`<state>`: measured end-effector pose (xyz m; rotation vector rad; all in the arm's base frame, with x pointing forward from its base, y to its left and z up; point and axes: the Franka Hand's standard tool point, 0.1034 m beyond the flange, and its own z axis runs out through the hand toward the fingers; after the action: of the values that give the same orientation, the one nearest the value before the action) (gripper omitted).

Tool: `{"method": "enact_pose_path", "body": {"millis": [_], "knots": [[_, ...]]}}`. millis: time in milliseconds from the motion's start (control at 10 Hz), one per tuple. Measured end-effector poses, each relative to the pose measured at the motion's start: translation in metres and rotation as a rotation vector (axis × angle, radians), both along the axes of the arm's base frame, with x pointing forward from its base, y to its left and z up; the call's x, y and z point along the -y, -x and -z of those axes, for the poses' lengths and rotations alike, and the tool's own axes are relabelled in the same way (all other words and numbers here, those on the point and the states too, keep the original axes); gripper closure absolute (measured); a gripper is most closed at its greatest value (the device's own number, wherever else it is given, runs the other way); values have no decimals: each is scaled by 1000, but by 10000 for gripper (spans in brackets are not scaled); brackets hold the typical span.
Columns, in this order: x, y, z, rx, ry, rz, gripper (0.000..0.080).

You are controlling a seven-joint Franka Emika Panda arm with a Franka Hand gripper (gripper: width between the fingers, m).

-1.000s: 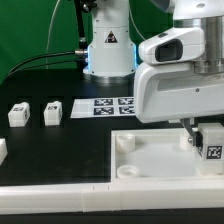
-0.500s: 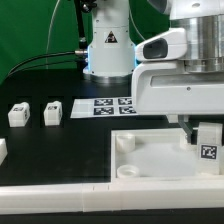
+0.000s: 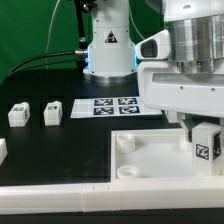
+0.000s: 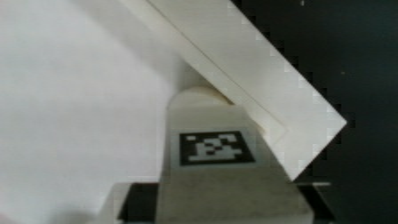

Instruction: Assemble one leg

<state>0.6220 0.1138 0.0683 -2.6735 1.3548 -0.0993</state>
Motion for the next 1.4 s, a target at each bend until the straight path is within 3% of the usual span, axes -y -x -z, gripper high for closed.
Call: {"method": "enact_pose_path", "body": {"millis": [200,500,600,700,800,900,1200,1400], "knots": [[-1,1,0,-32,-49,290,505],[-3,1,1,-51,-85,502,505],[-4,1,1,-52,-87,503,405],[-4,1,1,-49,-84,476,405],[-4,1,1,-46,-80,443,266],[-5,1,1,-46,-79,442,187],[-7,2,2,-22,-43,166,152],[-10,2,1,6,12,-110,150]]}}
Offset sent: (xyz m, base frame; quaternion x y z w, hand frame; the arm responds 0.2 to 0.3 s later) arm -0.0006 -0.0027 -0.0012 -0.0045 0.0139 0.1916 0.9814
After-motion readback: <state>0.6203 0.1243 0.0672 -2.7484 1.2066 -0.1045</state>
